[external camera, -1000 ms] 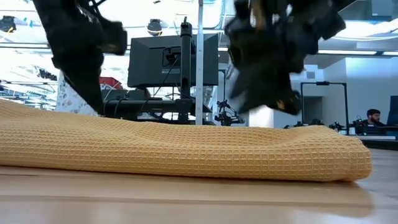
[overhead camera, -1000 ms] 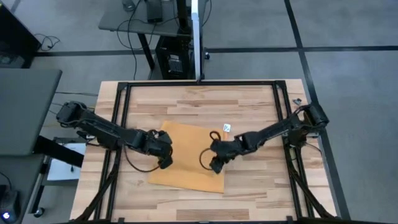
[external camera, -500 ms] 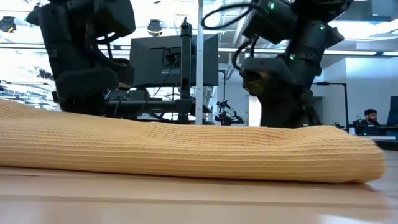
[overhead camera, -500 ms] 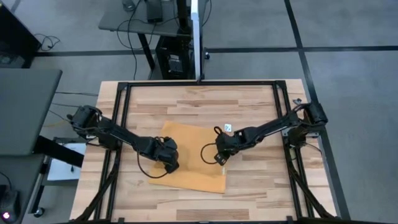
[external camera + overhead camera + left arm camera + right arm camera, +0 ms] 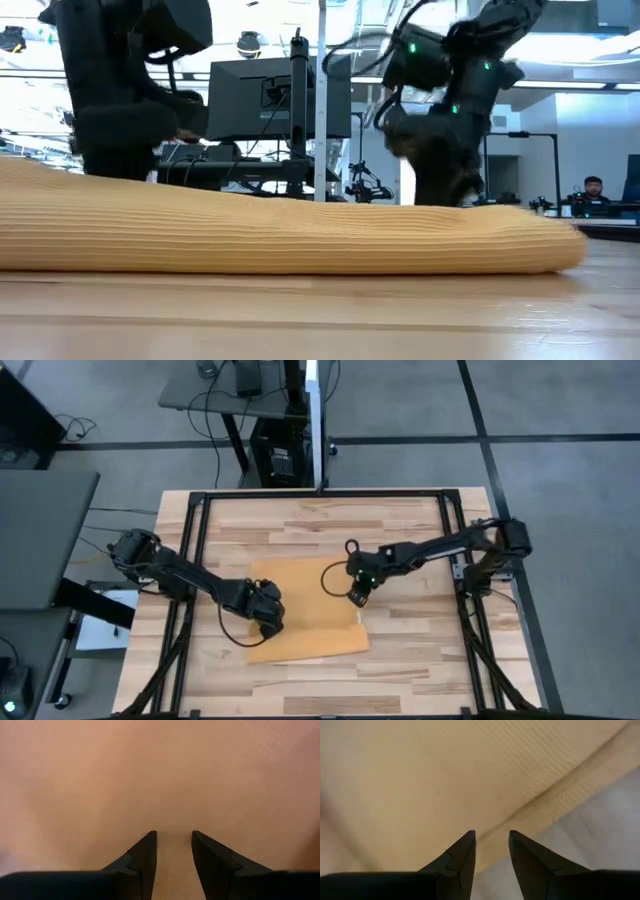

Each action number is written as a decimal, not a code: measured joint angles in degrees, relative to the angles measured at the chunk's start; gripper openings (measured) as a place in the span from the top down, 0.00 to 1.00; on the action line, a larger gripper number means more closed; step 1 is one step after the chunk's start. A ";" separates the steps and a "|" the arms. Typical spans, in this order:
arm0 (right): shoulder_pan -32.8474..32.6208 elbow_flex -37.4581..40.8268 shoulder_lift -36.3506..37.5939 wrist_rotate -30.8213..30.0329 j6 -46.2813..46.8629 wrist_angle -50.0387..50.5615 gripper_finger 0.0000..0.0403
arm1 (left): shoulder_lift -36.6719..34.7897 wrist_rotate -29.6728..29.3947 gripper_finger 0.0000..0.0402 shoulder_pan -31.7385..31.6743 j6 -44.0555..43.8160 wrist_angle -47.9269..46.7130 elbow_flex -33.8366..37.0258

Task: Roll towel
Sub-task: Roll the yellow towel

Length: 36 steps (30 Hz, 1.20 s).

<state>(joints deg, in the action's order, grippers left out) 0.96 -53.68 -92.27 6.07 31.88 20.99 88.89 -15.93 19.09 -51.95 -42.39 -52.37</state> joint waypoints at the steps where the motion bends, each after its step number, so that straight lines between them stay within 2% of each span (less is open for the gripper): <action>1: -0.54 -0.60 2.19 1.09 -0.61 -0.53 0.72 | -1.76 -1.90 0.73 0.32 1.01 -1.86 -2.08; 4: -2.26 -1.45 8.11 1.89 -1.00 -2.54 0.72 | -7.23 -6.54 0.73 0.68 5.00 -4.15 -6.34; 8: -2.63 -1.39 13.63 0.44 -3.26 -9.17 0.72 | -12.38 -9.40 0.73 -1.14 13.59 -2.51 -10.09; 12: -3.03 -3.47 16.86 0.86 -4.94 -10.52 0.70 | -14.37 -2.67 0.70 -3.72 19.46 -6.40 -15.18; 16: -9.93 -8.41 16.86 0.81 -10.37 -6.58 0.63 | -13.87 4.51 0.62 -1.52 22.69 -8.97 -19.90; 20: -19.99 -14.06 12.32 -7.55 -12.58 0.93 0.54 | -12.90 5.62 0.56 5.47 24.28 -9.47 -21.19; 24: -29.48 -17.62 4.89 -20.64 -13.35 9.03 0.48 | -10.60 1.83 0.54 14.38 20.18 -12.02 -21.24; 27: -35.14 -18.54 -1.04 -27.13 -11.50 10.35 0.45 | -5.95 -1.41 0.54 21.45 15.75 -13.49 -21.17; 32: -40.45 -18.90 -10.13 -37.41 -7.61 10.36 0.43 | 5.17 -5.29 0.54 28.22 7.16 -12.15 -21.19; 36: -41.49 -18.96 -15.35 -39.15 -6.43 10.27 0.43 | 12.38 -7.99 0.54 29.61 -1.00 -12.66 -21.85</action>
<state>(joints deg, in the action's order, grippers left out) -40.53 -72.64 -107.62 -33.08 25.45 31.26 101.27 -23.91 48.70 -52.94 -55.05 -74.22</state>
